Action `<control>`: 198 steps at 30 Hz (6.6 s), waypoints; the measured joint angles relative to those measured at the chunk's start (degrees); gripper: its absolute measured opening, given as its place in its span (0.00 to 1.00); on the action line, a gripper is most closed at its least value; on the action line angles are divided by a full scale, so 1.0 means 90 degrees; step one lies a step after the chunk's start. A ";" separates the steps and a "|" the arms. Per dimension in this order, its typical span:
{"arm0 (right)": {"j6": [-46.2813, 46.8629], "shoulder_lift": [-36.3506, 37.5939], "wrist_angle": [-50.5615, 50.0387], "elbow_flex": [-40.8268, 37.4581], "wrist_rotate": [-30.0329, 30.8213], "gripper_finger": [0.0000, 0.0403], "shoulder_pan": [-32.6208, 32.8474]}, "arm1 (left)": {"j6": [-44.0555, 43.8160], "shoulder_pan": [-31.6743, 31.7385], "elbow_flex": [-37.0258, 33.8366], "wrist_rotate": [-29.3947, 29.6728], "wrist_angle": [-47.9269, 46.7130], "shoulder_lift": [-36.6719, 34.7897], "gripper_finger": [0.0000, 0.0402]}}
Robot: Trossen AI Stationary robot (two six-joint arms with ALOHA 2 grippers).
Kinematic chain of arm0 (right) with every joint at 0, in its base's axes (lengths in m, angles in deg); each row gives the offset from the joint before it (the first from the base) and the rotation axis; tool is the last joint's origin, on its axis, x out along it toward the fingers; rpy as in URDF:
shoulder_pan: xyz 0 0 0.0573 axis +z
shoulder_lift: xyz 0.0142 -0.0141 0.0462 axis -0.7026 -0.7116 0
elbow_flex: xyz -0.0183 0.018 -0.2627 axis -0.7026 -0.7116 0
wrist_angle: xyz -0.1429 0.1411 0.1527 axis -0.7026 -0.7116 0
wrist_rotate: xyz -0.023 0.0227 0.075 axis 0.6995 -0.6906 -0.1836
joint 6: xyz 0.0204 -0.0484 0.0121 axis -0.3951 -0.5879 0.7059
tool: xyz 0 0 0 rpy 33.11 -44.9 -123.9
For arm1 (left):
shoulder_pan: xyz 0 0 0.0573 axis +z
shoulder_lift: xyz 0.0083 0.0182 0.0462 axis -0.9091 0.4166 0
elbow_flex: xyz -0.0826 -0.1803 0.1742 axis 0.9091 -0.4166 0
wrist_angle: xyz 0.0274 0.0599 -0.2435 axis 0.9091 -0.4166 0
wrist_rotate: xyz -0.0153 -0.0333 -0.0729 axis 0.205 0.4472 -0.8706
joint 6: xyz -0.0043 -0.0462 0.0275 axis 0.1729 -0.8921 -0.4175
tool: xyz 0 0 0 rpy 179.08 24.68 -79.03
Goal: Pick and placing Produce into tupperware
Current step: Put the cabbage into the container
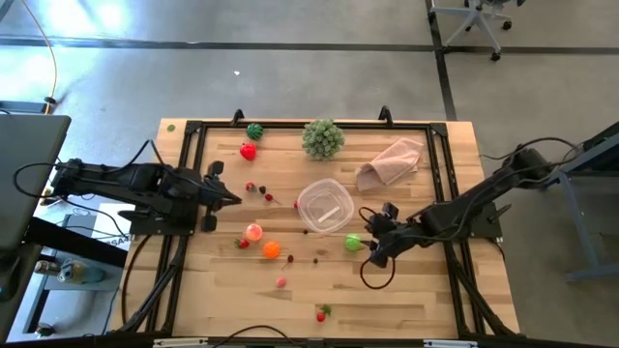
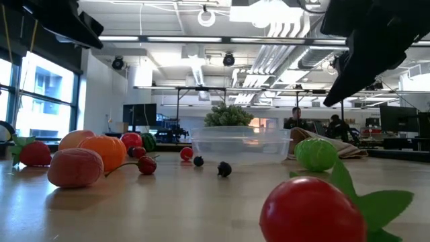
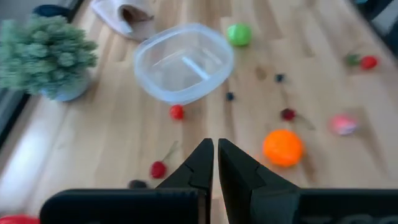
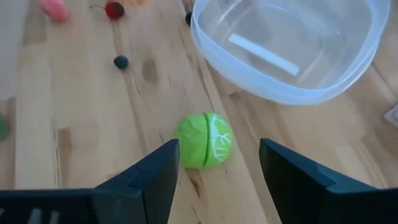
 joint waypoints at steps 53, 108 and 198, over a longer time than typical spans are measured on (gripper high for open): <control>-0.0253 -0.0826 0.0656 0.0000 -0.1041 0.53 -0.0571 | 0.0130 0.0002 0.0000 0.0419 -0.0020 0.0076 0.04; 0.0085 -0.2164 0.1719 0.0002 -0.1090 0.69 -0.0811 | 0.0130 0.0002 0.0000 0.0421 -0.0018 0.0074 0.04; -0.3894 -0.3942 0.0426 0.3058 -0.2577 0.58 -0.3690 | 0.0131 0.0002 0.0002 0.0419 -0.0020 0.0074 0.04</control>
